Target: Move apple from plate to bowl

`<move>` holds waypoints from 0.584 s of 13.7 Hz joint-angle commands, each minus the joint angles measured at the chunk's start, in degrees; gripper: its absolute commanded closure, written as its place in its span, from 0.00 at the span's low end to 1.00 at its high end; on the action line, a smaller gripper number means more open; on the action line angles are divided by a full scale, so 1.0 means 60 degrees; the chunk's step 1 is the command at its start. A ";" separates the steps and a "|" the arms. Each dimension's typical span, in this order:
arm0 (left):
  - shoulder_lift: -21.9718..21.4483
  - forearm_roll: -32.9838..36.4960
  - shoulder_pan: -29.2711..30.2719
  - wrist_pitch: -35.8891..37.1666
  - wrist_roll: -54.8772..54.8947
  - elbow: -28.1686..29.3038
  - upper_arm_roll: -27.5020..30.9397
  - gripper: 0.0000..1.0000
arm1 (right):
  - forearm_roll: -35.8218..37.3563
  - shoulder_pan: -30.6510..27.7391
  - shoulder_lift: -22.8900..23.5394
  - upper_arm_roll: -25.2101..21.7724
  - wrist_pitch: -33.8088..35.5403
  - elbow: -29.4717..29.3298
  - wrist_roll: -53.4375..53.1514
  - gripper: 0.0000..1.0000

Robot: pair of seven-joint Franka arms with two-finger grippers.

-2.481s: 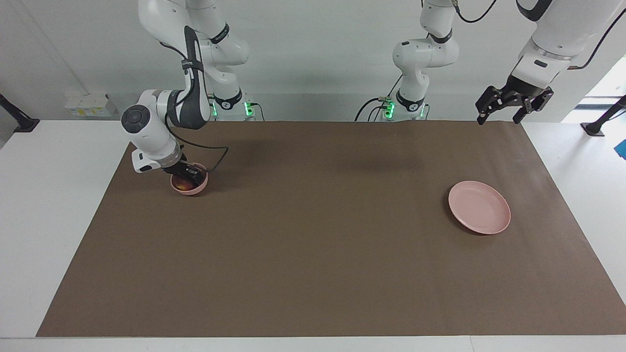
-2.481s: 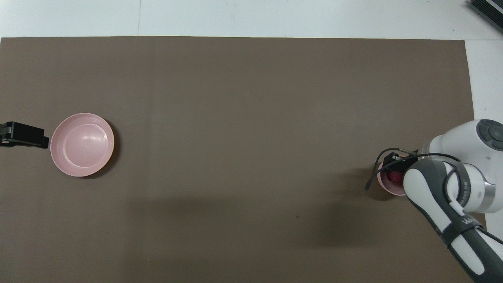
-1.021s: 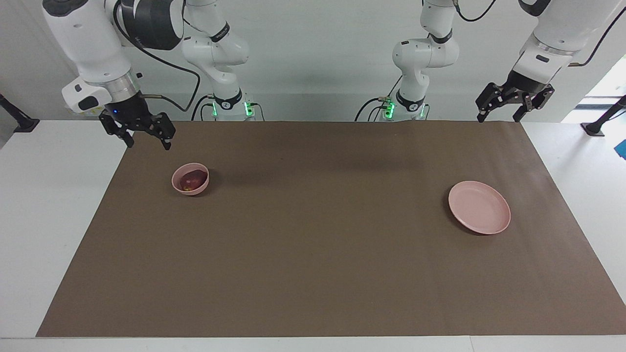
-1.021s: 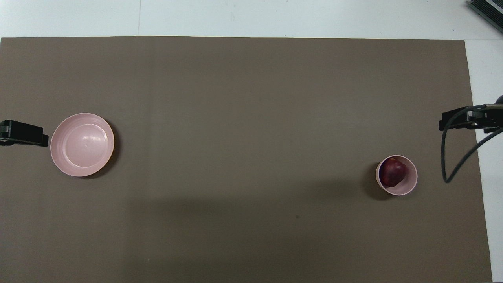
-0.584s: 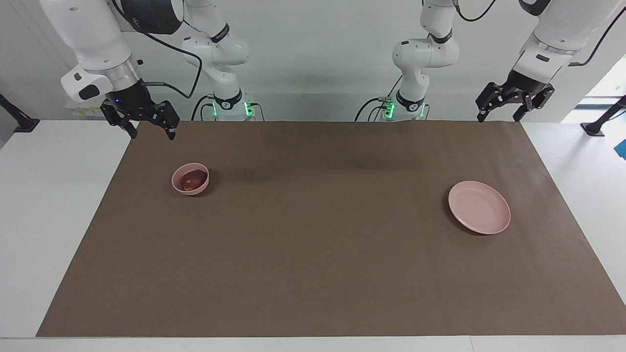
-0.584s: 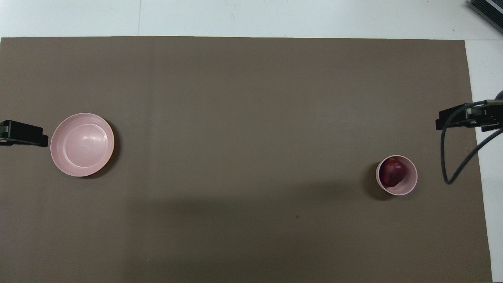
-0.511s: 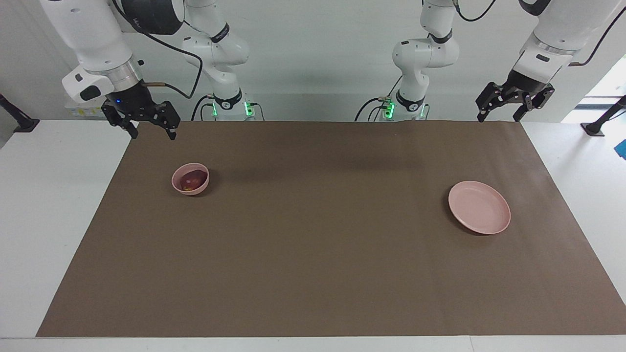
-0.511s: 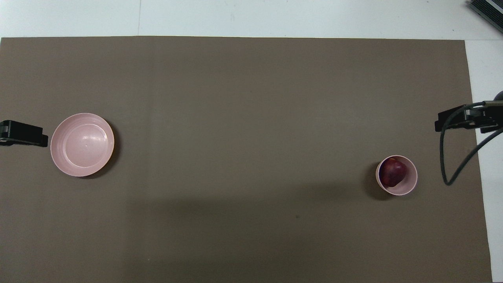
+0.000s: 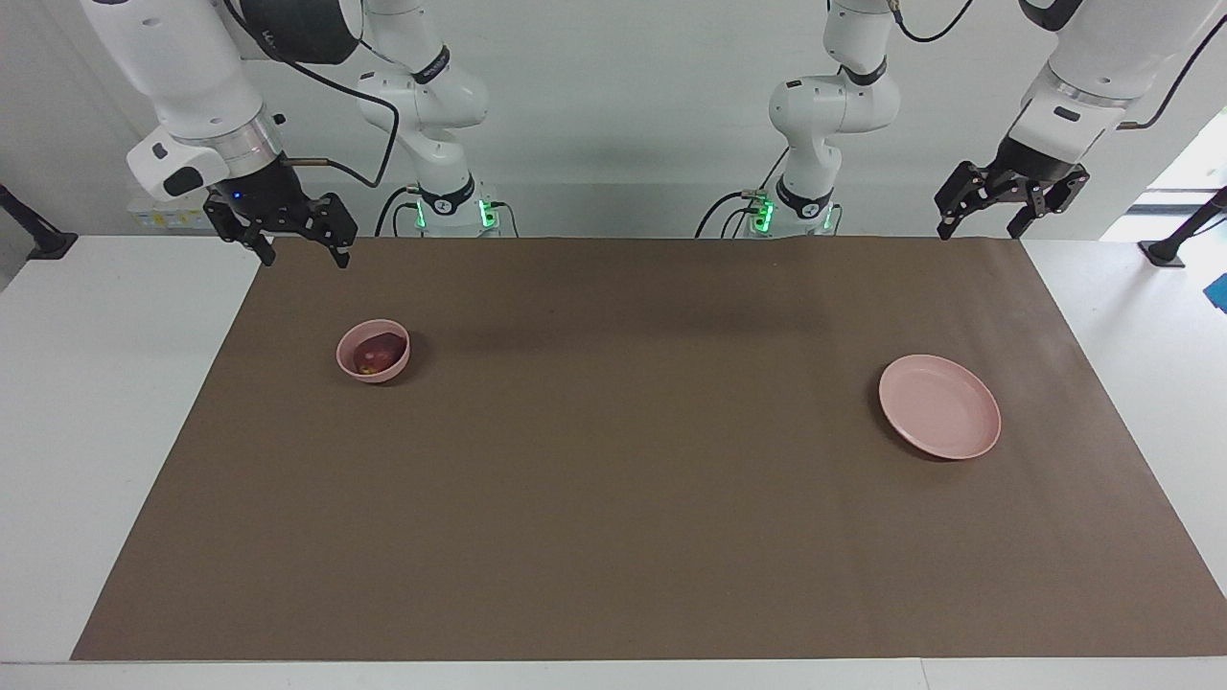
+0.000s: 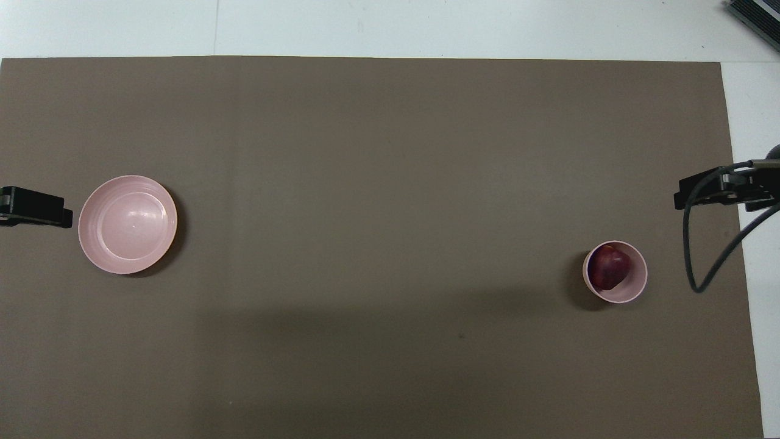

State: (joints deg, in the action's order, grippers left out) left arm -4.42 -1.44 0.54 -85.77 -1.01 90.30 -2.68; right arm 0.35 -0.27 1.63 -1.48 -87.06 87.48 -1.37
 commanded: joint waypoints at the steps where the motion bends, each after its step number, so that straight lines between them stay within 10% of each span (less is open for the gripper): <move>1: -0.0068 -0.0111 0.0027 0.0159 -0.0008 -0.0065 0.0021 0.00 | -0.0190 -0.0072 0.0052 0.0042 0.0139 -0.0151 0.0098 0.00; 8: -0.0068 -0.0111 0.0027 0.0159 -0.0008 -0.0065 0.0021 0.00 | -0.0204 -0.0101 0.0022 0.0027 0.0139 -0.0107 0.0126 0.00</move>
State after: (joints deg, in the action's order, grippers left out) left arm -4.42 -1.44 0.54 -85.77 -1.01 90.30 -2.68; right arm 0.35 -0.35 1.63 -1.49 -87.06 87.47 -1.37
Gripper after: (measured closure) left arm 0.000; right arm 0.000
